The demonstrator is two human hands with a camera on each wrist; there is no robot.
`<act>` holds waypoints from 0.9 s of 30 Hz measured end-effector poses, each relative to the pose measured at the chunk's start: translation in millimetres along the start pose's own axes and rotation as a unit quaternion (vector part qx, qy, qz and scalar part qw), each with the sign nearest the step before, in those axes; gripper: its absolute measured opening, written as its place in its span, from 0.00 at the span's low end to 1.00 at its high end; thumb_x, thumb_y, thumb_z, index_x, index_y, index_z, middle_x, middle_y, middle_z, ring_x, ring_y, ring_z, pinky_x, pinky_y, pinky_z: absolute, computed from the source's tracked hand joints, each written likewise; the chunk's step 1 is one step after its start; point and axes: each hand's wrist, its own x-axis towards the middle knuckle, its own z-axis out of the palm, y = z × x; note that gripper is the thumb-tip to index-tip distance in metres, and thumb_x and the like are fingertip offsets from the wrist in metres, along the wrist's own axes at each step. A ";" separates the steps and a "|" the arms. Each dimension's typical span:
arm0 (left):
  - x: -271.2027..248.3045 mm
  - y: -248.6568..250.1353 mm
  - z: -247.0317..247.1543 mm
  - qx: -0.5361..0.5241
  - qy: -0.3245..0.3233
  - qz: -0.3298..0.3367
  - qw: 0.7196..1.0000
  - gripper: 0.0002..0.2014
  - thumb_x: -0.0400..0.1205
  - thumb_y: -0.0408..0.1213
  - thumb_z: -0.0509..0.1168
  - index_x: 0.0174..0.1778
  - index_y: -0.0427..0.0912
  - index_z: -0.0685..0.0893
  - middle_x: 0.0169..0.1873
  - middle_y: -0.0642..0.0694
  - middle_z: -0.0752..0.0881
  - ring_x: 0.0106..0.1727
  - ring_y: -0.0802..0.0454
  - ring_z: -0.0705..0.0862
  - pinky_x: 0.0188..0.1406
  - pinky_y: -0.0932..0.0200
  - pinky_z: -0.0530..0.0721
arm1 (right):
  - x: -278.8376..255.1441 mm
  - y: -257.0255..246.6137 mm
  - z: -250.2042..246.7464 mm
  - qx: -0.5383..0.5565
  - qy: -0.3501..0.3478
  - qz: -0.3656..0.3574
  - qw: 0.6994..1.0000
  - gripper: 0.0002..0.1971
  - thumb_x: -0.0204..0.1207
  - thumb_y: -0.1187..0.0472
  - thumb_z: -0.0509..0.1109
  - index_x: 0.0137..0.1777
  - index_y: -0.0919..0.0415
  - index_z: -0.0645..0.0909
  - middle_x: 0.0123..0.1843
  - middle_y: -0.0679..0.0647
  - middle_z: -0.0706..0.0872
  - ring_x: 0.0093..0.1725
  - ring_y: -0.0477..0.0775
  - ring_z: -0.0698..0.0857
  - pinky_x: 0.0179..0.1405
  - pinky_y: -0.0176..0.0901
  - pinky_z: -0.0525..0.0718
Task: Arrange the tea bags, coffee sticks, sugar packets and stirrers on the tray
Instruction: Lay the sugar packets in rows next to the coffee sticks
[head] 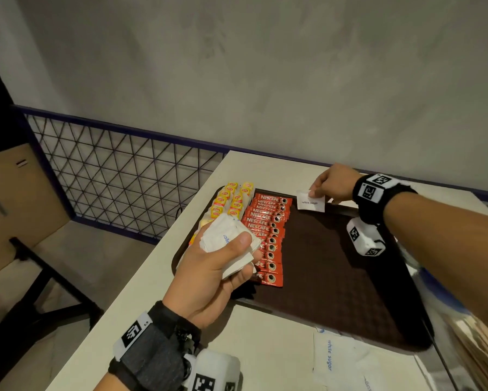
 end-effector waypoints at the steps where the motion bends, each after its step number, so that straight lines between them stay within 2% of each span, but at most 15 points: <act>1: -0.6 0.3 0.6 -0.001 -0.002 -0.004 1.000 0.33 0.70 0.34 0.77 0.73 0.42 0.80 0.52 0.34 0.90 0.45 0.42 0.91 0.23 0.62 0.87 | 3.9 -0.3 4.2 -0.006 -0.006 0.014 1.000 0.06 0.77 0.60 0.81 0.49 0.62 0.92 0.50 0.59 0.93 0.43 0.54 0.89 0.32 0.42 0.87; 3: -1.0 -0.7 1.0 0.002 -0.005 -0.008 1.000 0.33 0.69 0.34 0.77 0.72 0.41 0.80 0.50 0.34 0.90 0.43 0.42 0.91 0.23 0.63 0.86 | 10.6 0.7 10.2 -0.020 0.001 0.040 0.999 0.12 0.74 0.59 0.83 0.53 0.66 0.92 0.50 0.64 0.93 0.45 0.60 0.90 0.39 0.46 0.88; 6: -1.1 -3.9 1.0 0.012 -0.008 -0.017 1.000 0.33 0.69 0.34 0.77 0.72 0.40 0.80 0.48 0.35 0.90 0.42 0.43 0.92 0.23 0.62 0.86 | 18.7 2.3 14.4 -0.038 0.019 0.048 0.998 0.17 0.72 0.57 0.85 0.57 0.66 0.91 0.52 0.62 0.93 0.53 0.63 0.91 0.49 0.51 0.89; 8: -0.4 -5.7 -0.2 0.014 -0.010 -0.022 1.000 0.33 0.70 0.35 0.77 0.73 0.41 0.80 0.50 0.36 0.91 0.43 0.43 0.92 0.24 0.62 0.86 | 21.1 1.2 16.5 -0.035 0.019 0.044 0.998 0.15 0.73 0.57 0.84 0.56 0.65 0.92 0.48 0.57 0.92 0.50 0.60 0.90 0.46 0.48 0.88; 10: 0.3 -5.5 -0.6 0.012 -0.011 -0.026 1.000 0.33 0.70 0.37 0.77 0.73 0.42 0.80 0.51 0.35 0.91 0.44 0.41 0.92 0.24 0.62 0.86 | 22.4 0.8 19.1 -0.030 0.022 0.034 0.999 0.12 0.75 0.58 0.83 0.56 0.61 0.93 0.39 0.50 0.87 0.40 0.52 0.84 0.39 0.41 0.81; 11: 0.5 -5.0 -0.7 0.007 -0.012 -0.028 1.000 0.33 0.70 0.37 0.77 0.73 0.42 0.80 0.51 0.35 0.91 0.44 0.40 0.92 0.24 0.61 0.86 | 22.4 0.7 20.0 -0.034 0.025 0.031 0.999 0.12 0.76 0.57 0.83 0.57 0.60 0.93 0.37 0.48 0.85 0.38 0.50 0.82 0.39 0.40 0.79; 13: 0.5 -3.5 -0.9 -0.014 -0.021 -0.034 0.999 0.30 0.73 0.36 0.75 0.73 0.41 0.80 0.52 0.33 0.91 0.45 0.37 0.92 0.25 0.59 0.88 | 21.5 1.4 20.5 -0.049 0.036 0.026 0.998 0.14 0.76 0.56 0.83 0.60 0.58 0.92 0.42 0.48 0.87 0.43 0.51 0.84 0.46 0.41 0.78; 16: -0.4 -0.7 -4.1 -0.062 -0.042 -0.045 0.996 0.28 0.75 0.29 0.68 0.74 0.37 0.80 0.56 0.28 0.90 0.47 0.31 0.91 0.28 0.54 0.90 | 16.2 -1.7 16.5 -0.043 0.083 0.009 0.996 0.17 0.79 0.53 0.80 0.65 0.57 0.89 0.62 0.56 0.89 0.61 0.57 0.86 0.53 0.41 0.76; 17: -0.4 -0.2 -4.8 -0.071 -0.049 -0.046 0.995 0.30 0.73 0.26 0.66 0.74 0.36 0.79 0.57 0.27 0.90 0.47 0.29 0.91 0.30 0.53 0.90 | 11.3 -5.8 13.7 -0.027 0.102 -0.002 0.994 0.16 0.80 0.54 0.79 0.65 0.57 0.88 0.64 0.56 0.89 0.61 0.57 0.86 0.53 0.41 0.76; 19: -0.7 -0.8 -5.2 -0.074 -0.058 -0.039 0.995 0.30 0.74 0.21 0.61 0.75 0.37 0.79 0.58 0.26 0.89 0.49 0.28 0.92 0.32 0.52 0.91 | -3.4 -19.1 7.8 0.003 0.117 -0.029 0.993 0.12 0.80 0.55 0.77 0.62 0.56 0.89 0.61 0.55 0.90 0.53 0.55 0.85 0.49 0.42 0.76; 21: -1.3 -2.2 -3.7 -0.071 -0.058 -0.030 0.995 0.27 0.80 0.18 0.57 0.75 0.40 0.79 0.59 0.27 0.89 0.50 0.28 0.92 0.33 0.52 0.91 | -26.5 -37.3 3.8 0.040 0.074 -0.067 0.994 0.07 0.80 0.55 0.77 0.57 0.53 0.90 0.56 0.53 0.92 0.46 0.52 0.86 0.43 0.44 0.81; 23: -1.0 -4.4 -2.6 -0.058 -0.055 -0.029 0.996 0.28 0.79 0.18 0.61 0.75 0.41 0.79 0.61 0.29 0.89 0.53 0.28 0.92 0.34 0.52 0.91 | -62.2 -57.7 3.6 0.091 -0.001 -0.112 0.990 0.05 0.81 0.53 0.77 0.53 0.52 0.91 0.51 0.53 0.94 0.42 0.50 0.88 0.40 0.46 0.86; 25: 0.1 -5.6 -3.9 -0.035 -0.058 -0.028 0.997 0.34 0.74 0.18 0.70 0.77 0.41 0.77 0.62 0.30 0.89 0.55 0.29 0.91 0.35 0.52 0.91 | -102.9 -75.5 5.1 0.143 -0.069 -0.156 0.975 0.09 0.79 0.49 0.79 0.53 0.53 0.92 0.46 0.51 0.94 0.39 0.48 0.88 0.39 0.44 0.89; 27: 0.4 -5.8 -4.8 -0.014 -0.060 -0.020 0.998 0.35 0.74 0.21 0.73 0.79 0.42 0.76 0.63 0.31 0.89 0.54 0.32 0.92 0.36 0.52 0.91 | -138.0 -87.2 8.0 0.165 -0.134 -0.188 0.959 0.14 0.75 0.49 0.82 0.55 0.56 0.91 0.41 0.52 0.91 0.36 0.48 0.87 0.39 0.44 0.91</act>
